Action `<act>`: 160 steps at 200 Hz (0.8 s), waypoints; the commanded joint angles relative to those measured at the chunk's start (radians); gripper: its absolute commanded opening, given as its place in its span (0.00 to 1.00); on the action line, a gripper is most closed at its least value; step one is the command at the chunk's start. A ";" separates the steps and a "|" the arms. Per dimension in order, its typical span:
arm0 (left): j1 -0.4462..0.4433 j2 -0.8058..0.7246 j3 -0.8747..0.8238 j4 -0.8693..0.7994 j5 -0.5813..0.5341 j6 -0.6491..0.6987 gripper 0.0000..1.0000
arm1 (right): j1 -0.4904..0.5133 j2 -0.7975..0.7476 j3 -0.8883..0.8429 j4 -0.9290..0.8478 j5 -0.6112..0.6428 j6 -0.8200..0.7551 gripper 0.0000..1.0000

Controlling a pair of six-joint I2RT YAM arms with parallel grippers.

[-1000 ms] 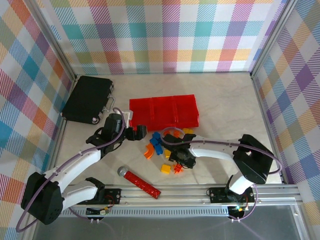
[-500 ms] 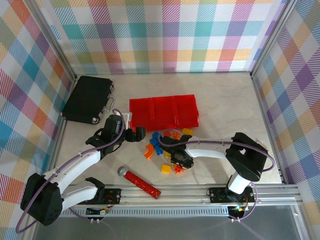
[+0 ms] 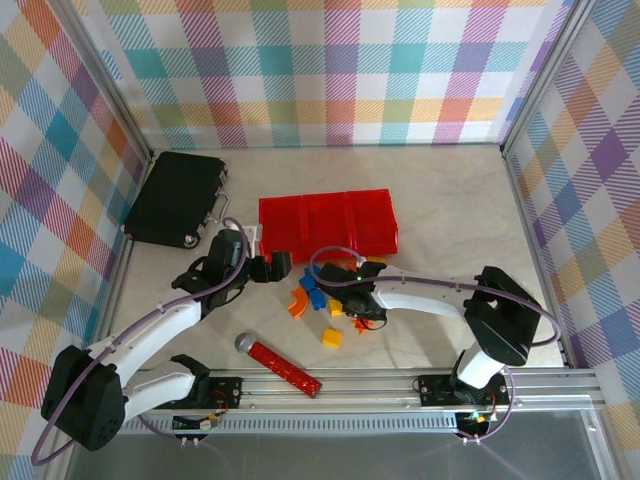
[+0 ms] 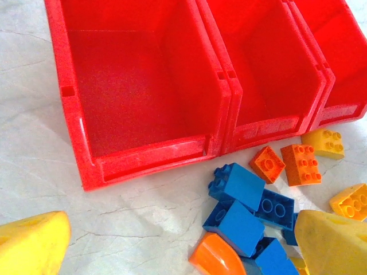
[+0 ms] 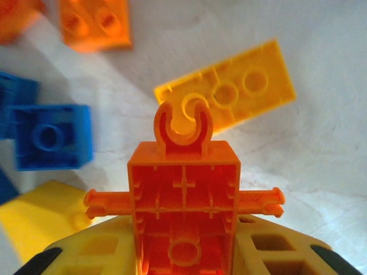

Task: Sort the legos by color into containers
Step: Place the lego in the container.

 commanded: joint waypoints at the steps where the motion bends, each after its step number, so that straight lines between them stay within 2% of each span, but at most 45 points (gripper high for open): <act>1: -0.007 0.028 0.044 0.056 0.044 -0.050 1.00 | -0.008 -0.057 0.067 -0.049 0.109 -0.157 0.31; 27: -0.007 0.041 0.068 0.051 0.049 -0.070 1.00 | -0.086 -0.097 0.138 -0.016 0.111 -0.344 0.31; 49: -0.007 0.031 0.068 0.061 0.046 -0.077 1.00 | -0.209 -0.102 0.189 0.058 0.016 -0.558 0.32; 94: -0.007 0.021 0.074 0.040 0.024 -0.086 1.00 | -0.424 -0.004 0.334 0.115 -0.127 -0.837 0.32; 124: -0.007 -0.011 0.074 0.005 -0.009 -0.088 1.00 | -0.511 0.123 0.461 0.121 -0.206 -0.953 0.32; 160: -0.007 -0.069 0.065 -0.029 -0.048 -0.098 1.00 | -0.552 0.272 0.582 0.115 -0.252 -1.023 0.32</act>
